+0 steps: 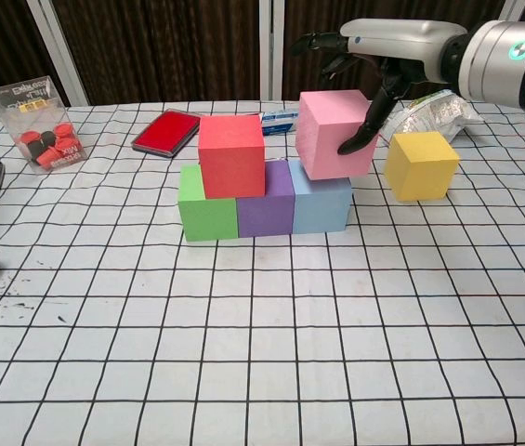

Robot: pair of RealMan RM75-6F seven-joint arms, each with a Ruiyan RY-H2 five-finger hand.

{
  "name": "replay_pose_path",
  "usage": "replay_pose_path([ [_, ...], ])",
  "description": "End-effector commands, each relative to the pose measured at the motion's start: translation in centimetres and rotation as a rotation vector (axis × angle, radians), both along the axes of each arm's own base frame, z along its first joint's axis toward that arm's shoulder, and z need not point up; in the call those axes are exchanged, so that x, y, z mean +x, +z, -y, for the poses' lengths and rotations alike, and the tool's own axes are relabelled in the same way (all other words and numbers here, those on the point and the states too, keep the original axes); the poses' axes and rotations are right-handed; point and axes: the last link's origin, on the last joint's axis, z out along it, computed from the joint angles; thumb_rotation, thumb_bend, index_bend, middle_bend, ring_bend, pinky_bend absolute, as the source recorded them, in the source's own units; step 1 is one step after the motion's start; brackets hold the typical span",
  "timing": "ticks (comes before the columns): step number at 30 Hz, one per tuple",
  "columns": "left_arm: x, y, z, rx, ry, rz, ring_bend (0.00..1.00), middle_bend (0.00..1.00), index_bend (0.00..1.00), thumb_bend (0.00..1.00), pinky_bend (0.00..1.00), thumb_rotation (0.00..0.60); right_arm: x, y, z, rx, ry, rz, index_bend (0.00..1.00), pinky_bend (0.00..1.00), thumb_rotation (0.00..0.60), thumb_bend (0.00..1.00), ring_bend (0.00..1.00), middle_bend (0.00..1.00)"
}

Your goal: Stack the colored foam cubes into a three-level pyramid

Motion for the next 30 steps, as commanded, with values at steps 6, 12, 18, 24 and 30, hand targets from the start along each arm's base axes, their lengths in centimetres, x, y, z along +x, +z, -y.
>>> replay_pose_path([
  [6,-0.6,-0.2,0.5,-0.01,-0.011,0.005,0.0,0.12,0.07,0.0,0.06,0.6,1.2,-1.6,0.1,0.008,0.01,-0.021,0.0,0.0,0.6,0.1,0.09,0.52],
  [12,-0.9,-0.4,0.6,-0.02,0.0,0.007,0.0,0.12,0.06,0.0,0.06,0.6,2.0,-2.3,0.2,0.001,0.01,-0.03,0.0,0.0,0.6,0.1,0.09,0.52],
  [18,-1.2,-0.5,0.4,-0.052,0.021,0.008,0.0,0.12,0.06,0.0,0.06,0.6,2.6,-2.9,-0.4,-0.028,0.016,-0.081,0.0,0.0,0.6,0.1,0.09,0.52],
  [24,-1.1,-0.5,0.2,-0.063,0.026,0.006,0.0,0.12,0.06,0.0,0.06,0.6,3.0,-3.3,-0.8,-0.028,-0.007,-0.085,0.0,0.0,0.6,0.1,0.09,0.52],
  [30,-1.2,-0.4,0.1,-0.064,0.028,0.012,0.0,0.12,0.06,0.0,0.06,0.6,3.3,-3.3,-0.7,-0.035,-0.019,-0.082,0.0,0.0,0.6,0.1,0.09,0.52],
])
